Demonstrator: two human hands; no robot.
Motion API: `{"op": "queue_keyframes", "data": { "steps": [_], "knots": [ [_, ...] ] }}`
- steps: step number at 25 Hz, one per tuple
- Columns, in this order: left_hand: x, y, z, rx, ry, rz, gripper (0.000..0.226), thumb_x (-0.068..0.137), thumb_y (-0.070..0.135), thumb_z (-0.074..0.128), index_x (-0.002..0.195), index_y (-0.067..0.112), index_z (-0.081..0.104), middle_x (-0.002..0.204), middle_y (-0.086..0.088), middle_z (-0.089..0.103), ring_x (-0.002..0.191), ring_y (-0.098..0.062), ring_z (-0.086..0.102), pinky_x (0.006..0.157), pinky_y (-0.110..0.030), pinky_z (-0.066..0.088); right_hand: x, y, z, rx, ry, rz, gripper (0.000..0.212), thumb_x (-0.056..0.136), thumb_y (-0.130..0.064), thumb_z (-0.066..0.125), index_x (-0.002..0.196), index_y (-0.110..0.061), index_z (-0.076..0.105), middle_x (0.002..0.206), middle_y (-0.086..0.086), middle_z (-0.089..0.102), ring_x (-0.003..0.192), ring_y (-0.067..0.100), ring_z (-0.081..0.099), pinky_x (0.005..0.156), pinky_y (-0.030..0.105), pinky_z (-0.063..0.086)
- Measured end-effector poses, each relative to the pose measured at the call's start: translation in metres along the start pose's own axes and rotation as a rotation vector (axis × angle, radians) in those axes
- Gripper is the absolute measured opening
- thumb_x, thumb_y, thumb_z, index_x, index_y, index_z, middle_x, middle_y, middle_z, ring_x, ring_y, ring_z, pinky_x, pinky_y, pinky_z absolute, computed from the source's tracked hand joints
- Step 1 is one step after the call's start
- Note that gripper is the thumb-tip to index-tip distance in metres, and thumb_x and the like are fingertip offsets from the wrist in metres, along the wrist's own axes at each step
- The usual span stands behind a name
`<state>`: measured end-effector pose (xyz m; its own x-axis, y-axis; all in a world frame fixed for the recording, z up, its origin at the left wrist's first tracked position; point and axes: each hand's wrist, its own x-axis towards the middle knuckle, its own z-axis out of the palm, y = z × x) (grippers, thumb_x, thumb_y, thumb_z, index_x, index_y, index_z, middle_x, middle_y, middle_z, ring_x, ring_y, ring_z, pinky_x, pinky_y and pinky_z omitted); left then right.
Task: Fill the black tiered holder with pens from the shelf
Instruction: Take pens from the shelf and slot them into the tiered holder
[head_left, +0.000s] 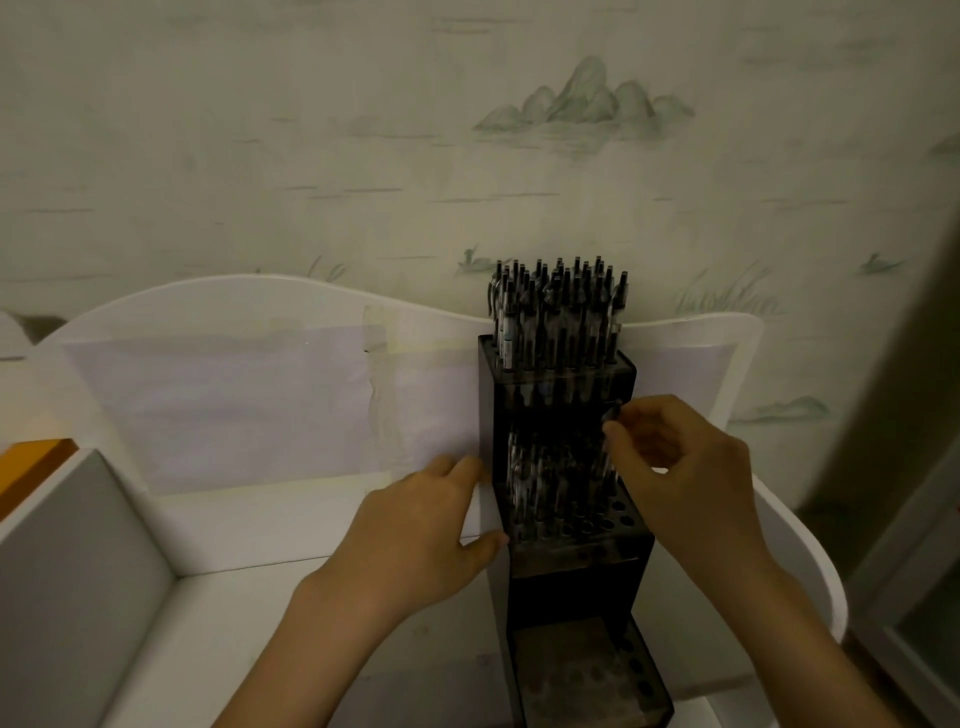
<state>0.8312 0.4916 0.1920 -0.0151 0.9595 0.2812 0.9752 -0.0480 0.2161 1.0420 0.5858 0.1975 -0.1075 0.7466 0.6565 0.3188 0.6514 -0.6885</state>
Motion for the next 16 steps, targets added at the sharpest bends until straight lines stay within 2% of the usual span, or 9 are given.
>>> {"op": "queue_keyframes", "data": {
  "steps": [10,16],
  "knots": [
    [-0.013,0.01,0.0,-0.052,0.013,-0.058,0.052,0.086,0.061,0.05,0.131,0.04,0.036,0.126,0.015,0.05,0.107,-0.007,0.055,0.082,-0.03,0.053,-0.009,0.023,0.015,0.011,-0.14,0.02,0.008,0.085,-0.018,0.073,0.09,-0.019,0.067,0.076,-0.011,0.069,0.074,-0.006,0.065,0.065,0.003,0.047],
    [-0.017,0.019,0.006,-0.109,0.031,-0.11,0.051,0.086,0.059,0.053,0.131,0.04,0.037,0.123,0.014,0.051,0.105,-0.007,0.056,0.084,-0.031,0.053,-0.001,0.027,0.015,-0.059,-0.169,0.004,0.006,0.084,-0.019,0.075,0.085,-0.017,0.07,0.07,-0.017,0.064,0.075,-0.01,0.063,0.062,0.0,0.044]
  ]
}}
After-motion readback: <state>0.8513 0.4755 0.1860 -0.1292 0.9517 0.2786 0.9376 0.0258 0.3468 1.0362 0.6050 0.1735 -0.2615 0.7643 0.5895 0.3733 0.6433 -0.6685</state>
